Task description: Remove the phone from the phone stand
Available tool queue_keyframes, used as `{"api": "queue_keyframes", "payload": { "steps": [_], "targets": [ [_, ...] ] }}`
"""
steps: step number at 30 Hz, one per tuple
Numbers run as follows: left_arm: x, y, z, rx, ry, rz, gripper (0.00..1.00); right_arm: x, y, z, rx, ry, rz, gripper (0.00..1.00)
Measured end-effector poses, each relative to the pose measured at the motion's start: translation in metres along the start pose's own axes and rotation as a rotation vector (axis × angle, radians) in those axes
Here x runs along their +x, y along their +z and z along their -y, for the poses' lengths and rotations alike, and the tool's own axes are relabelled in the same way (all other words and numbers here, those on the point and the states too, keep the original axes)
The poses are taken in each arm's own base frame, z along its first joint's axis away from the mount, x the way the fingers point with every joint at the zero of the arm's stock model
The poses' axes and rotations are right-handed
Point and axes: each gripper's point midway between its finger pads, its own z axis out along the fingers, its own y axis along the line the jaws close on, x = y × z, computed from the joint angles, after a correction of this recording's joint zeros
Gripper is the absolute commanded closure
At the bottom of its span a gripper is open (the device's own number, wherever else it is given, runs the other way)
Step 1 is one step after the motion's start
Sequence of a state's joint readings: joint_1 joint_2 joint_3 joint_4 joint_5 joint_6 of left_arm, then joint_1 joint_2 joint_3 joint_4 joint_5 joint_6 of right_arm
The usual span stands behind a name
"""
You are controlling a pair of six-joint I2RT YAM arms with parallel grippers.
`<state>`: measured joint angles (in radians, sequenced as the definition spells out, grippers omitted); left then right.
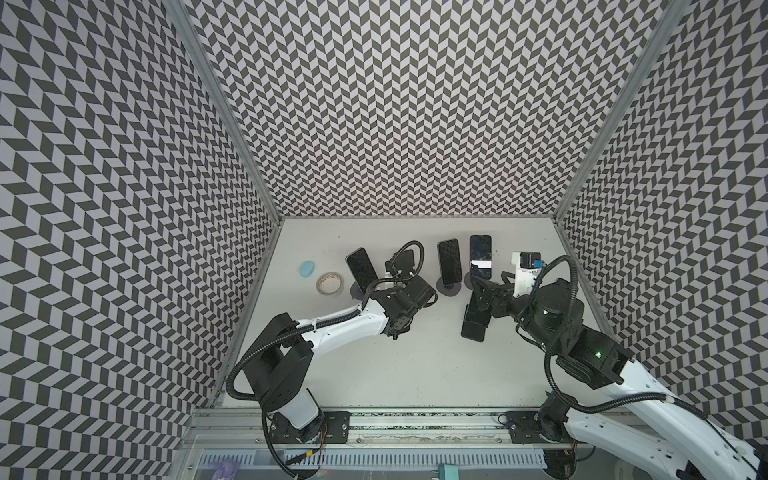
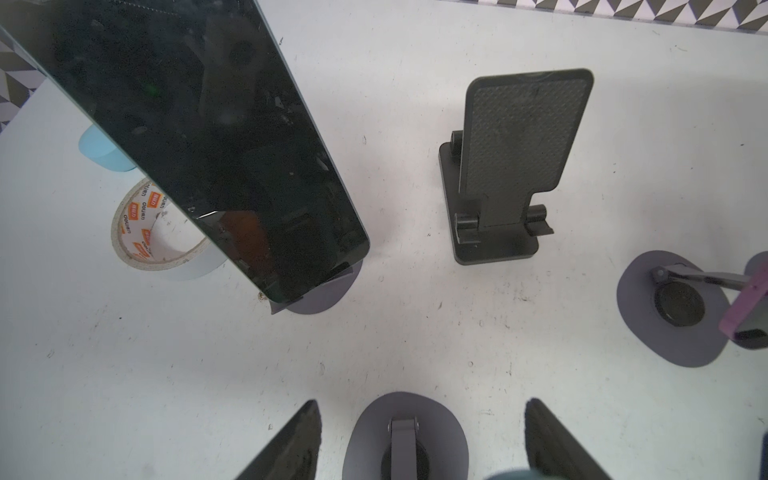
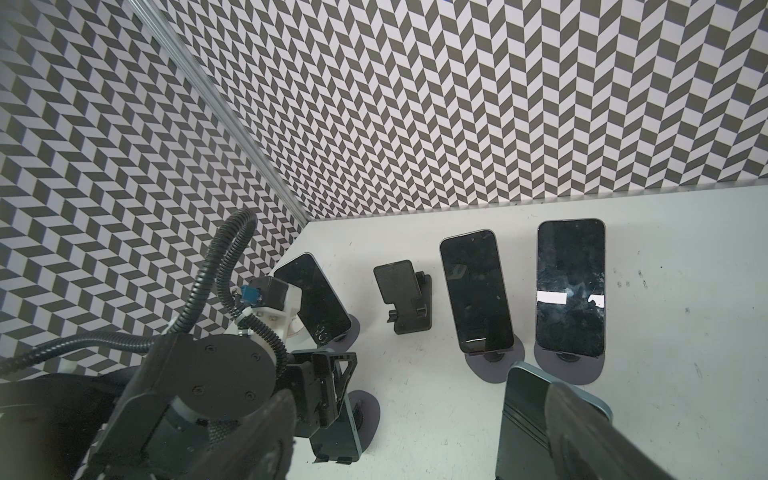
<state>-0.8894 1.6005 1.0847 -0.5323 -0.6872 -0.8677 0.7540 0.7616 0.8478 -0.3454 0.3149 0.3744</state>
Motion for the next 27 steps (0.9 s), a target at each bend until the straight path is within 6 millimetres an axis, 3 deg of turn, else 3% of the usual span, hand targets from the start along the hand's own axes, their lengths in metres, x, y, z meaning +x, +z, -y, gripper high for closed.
{"api": "queue_keyframes", "payload": {
  "steps": [15,19,27],
  "targets": [
    [0.001,-0.004,0.000,0.028,0.012,-0.012,0.50,-0.001,0.000,0.000,-0.006,0.001,0.003,0.11],
    [0.003,-0.008,-0.003,0.049,0.029,-0.017,0.51,0.009,0.005,0.001,-0.011,-0.011,-0.009,0.13],
    [-0.013,-0.025,0.000,0.112,0.019,0.012,0.59,0.019,0.012,-0.002,-0.025,-0.022,-0.040,0.15]
  ]
}}
